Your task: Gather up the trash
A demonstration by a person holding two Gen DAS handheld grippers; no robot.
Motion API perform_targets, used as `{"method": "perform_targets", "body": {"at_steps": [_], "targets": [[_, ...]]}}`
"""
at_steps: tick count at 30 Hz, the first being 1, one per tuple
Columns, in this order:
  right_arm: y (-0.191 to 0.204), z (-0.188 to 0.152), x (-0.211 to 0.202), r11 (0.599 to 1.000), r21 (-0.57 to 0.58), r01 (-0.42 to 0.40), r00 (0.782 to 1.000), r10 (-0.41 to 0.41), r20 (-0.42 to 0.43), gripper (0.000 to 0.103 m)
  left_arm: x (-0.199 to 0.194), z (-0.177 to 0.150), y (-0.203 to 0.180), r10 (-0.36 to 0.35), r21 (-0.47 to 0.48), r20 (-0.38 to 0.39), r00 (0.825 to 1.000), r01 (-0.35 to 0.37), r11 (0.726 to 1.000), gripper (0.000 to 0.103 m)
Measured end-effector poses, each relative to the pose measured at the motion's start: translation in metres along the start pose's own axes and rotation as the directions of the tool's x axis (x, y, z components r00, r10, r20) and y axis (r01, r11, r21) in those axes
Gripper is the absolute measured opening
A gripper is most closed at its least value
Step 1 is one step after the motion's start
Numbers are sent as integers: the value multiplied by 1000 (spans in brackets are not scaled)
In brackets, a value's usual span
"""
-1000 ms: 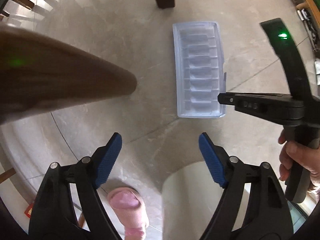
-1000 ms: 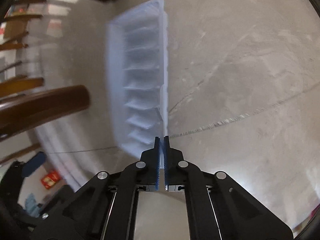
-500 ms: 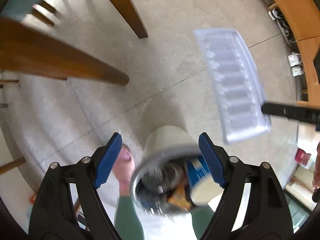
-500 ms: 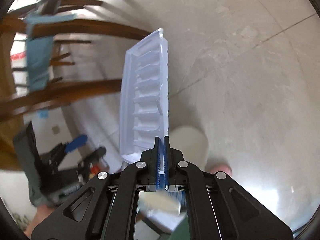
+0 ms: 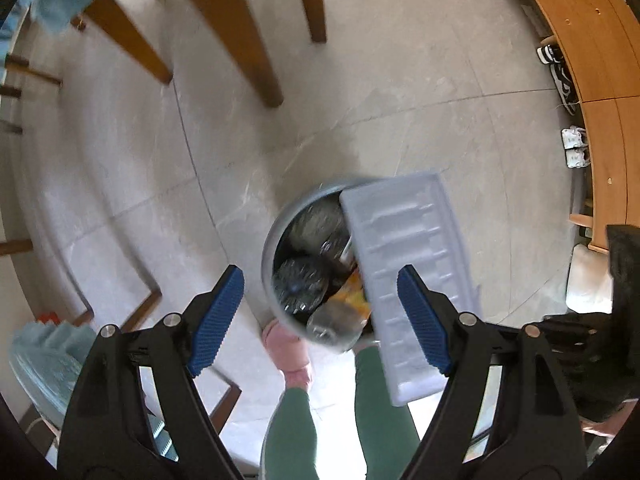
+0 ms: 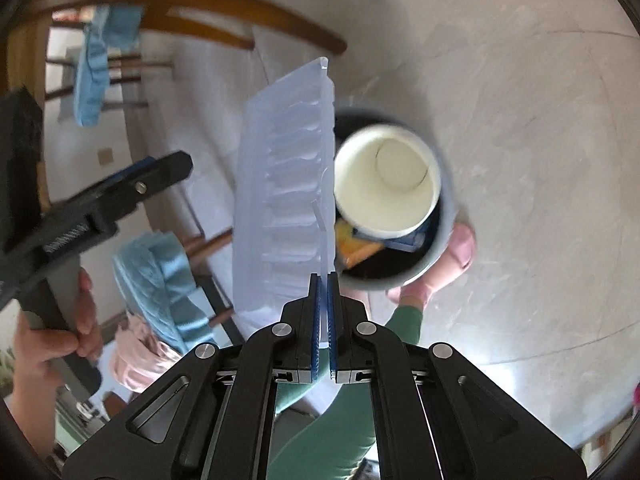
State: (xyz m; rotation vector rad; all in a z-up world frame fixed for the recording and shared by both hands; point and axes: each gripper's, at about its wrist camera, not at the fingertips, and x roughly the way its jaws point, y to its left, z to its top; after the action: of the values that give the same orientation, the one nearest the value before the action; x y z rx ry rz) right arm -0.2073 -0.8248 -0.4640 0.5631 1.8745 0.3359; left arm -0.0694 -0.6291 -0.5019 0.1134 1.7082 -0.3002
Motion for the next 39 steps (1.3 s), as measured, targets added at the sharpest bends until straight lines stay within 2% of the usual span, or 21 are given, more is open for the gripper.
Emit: {"method": "perform_targets", "body": {"at_steps": [7, 12, 16, 19, 22, 31, 39], "targets": [[-11, -9, 45, 996, 40, 79, 995, -81, 51, 5, 33, -22, 18, 16, 15, -3, 1000, -16, 1000, 76], [-21, -8, 68, 993, 63, 100, 994, -102, 31, 7, 61, -27, 24, 3, -28, 1, 1000, -3, 1000, 76], [-32, -9, 68, 993, 93, 79, 996, -83, 41, 11, 72, -30, 24, -2, -43, 1, 1000, 3, 999, 76], [-38, -12, 66, 992, 90, 91, 994, -95, 46, 27, 75, -35, 20, 8, -36, -1, 1000, -8, 999, 76], [-37, -14, 61, 992, 92, 85, 994, -91, 58, 34, 75, -39, 19, 3, -36, -2, 1000, -3, 999, 76], [-36, -12, 36, 993, 103, 64, 994, -73, 83, 34, 69, -45, 19, 0, -52, 0, 1000, 0, 999, 76], [-28, -10, 35, 995, 79, 62, 994, -68, 81, 34, 68, -50, 27, -19, -80, 0, 1000, 19, 997, 76]]}}
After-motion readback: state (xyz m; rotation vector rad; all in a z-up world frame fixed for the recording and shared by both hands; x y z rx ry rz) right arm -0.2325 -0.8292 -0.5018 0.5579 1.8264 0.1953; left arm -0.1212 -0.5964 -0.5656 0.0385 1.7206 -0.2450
